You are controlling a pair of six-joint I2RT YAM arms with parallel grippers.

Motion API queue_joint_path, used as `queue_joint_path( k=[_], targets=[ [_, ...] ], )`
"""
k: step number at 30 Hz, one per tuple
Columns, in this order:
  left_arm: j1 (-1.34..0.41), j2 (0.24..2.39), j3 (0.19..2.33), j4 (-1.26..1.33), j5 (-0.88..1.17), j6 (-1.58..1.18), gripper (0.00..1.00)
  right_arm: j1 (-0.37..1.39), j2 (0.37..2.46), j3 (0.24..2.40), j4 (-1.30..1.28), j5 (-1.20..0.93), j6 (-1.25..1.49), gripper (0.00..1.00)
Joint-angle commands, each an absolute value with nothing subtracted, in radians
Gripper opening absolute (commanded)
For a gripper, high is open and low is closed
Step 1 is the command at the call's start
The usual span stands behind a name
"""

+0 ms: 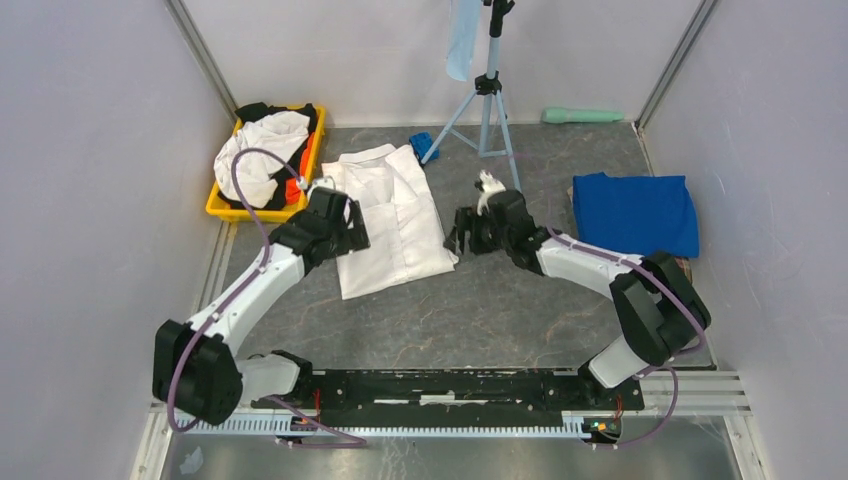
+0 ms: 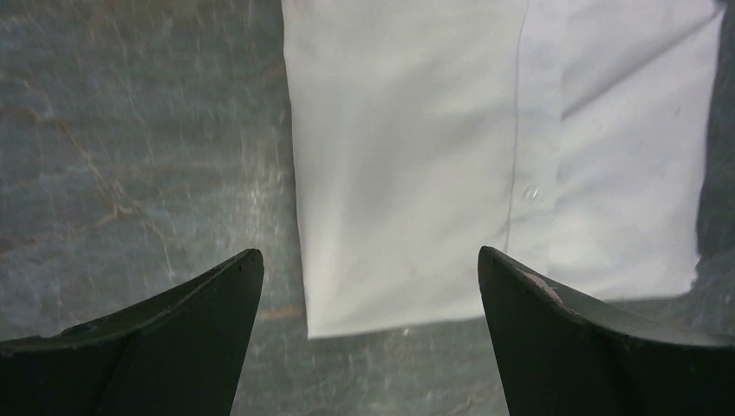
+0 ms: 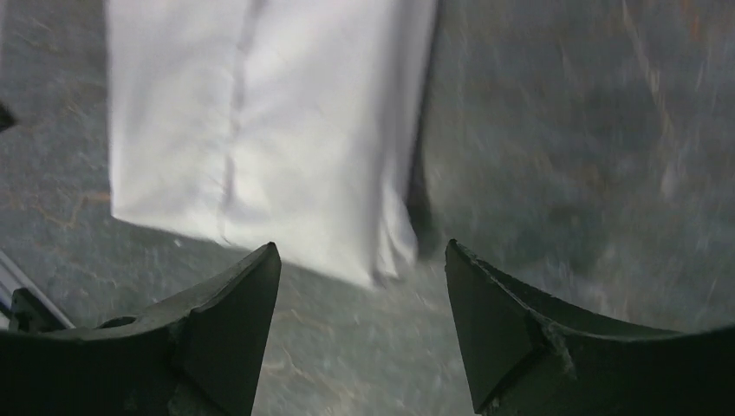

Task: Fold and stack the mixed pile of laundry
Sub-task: Fold the shirt.

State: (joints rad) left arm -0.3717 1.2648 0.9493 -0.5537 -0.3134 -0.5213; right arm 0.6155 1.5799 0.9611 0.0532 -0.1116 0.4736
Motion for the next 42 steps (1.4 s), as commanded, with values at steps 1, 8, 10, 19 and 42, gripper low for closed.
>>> queue_joint_path(
  k=[1,8,10,19,42],
  targets=[
    [-0.392,1.149,0.843,-0.629,-0.191,-0.564,0.99,0.564,1.531,0.749,0.191,-0.297,0.715,0.77],
    [-0.423,1.016,0.801,-0.695,-0.122,-0.572,0.97,0.542,1.655,0.676,0.336,-0.439,0.779,0.77],
    [-0.425,0.991,0.793,-0.707,-0.126,-0.577,0.97,0.536,1.697,0.661,0.384,-0.458,0.804,0.77],
    [-0.433,0.929,0.756,-0.711,-0.148,-0.615,0.95,0.510,1.821,0.657,0.475,-0.459,0.837,0.61],
    [-0.509,0.916,0.580,-0.694,-0.254,-0.847,0.83,0.500,1.636,0.386,0.595,-0.450,0.898,0.00]
  ],
)
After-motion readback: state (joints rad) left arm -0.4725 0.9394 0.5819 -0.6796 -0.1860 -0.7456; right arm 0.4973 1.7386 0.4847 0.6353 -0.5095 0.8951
